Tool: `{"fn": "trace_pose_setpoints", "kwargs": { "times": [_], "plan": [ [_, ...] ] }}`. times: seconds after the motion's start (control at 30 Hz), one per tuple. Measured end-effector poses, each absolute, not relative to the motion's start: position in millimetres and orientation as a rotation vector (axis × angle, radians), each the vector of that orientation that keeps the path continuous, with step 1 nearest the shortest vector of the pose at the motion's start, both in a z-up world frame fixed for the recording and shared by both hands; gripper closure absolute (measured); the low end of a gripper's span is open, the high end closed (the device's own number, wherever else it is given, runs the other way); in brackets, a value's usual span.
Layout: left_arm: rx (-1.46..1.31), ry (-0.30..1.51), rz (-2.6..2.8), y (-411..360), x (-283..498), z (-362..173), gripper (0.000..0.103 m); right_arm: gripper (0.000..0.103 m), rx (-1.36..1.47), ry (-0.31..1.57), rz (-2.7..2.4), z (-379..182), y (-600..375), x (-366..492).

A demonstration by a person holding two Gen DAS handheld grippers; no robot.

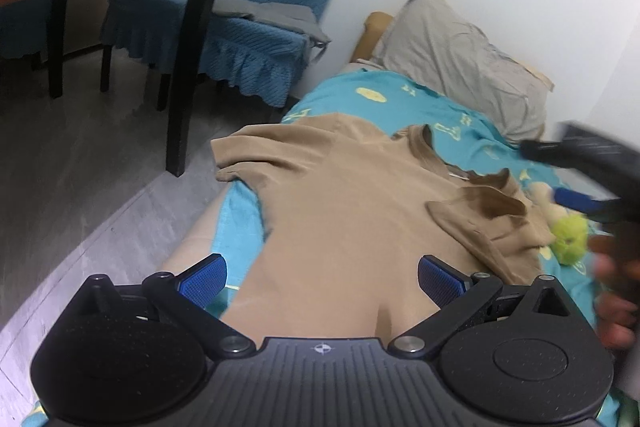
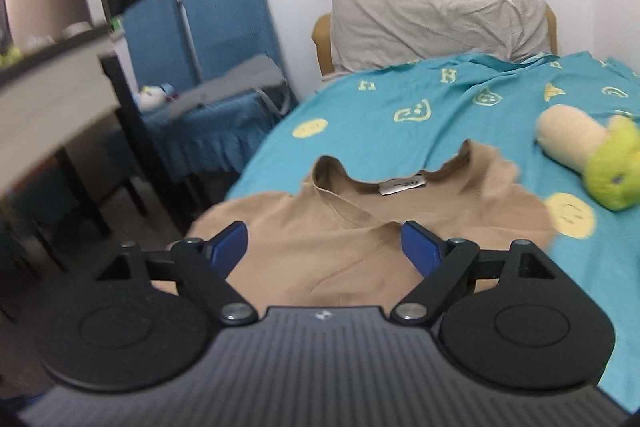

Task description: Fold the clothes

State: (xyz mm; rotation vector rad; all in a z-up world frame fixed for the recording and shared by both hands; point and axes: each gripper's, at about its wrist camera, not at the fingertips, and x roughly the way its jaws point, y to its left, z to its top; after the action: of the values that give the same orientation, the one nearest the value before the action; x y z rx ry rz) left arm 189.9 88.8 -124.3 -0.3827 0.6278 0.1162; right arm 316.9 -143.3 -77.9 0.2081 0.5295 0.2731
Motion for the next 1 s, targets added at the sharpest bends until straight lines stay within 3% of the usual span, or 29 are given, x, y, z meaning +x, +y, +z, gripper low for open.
{"fn": "trace_pose_setpoints", "kwargs": {
  "times": [0.23, 0.5, 0.77, 1.0],
  "plan": [
    [-0.325, 0.624, 0.016, 57, 163, -107, 0.001, 0.018, 0.273, 0.523, 0.201, -16, -199, 171],
    [-0.316, 0.732, -0.208, 1, 118, -100, 0.008, 0.017, 0.505, 0.449, -0.04, -15, -289, 55],
    [-0.456, 0.942, -0.46, -71, 107, -136, 0.039, 0.017, 0.649, 0.41, -0.114, -32, -344, 56],
    [-0.514, 1.073, -0.592, -114, 115, -176, 0.054, 0.017, 0.717, 0.466, -0.081, -50, -357, 67]
  ]
}}
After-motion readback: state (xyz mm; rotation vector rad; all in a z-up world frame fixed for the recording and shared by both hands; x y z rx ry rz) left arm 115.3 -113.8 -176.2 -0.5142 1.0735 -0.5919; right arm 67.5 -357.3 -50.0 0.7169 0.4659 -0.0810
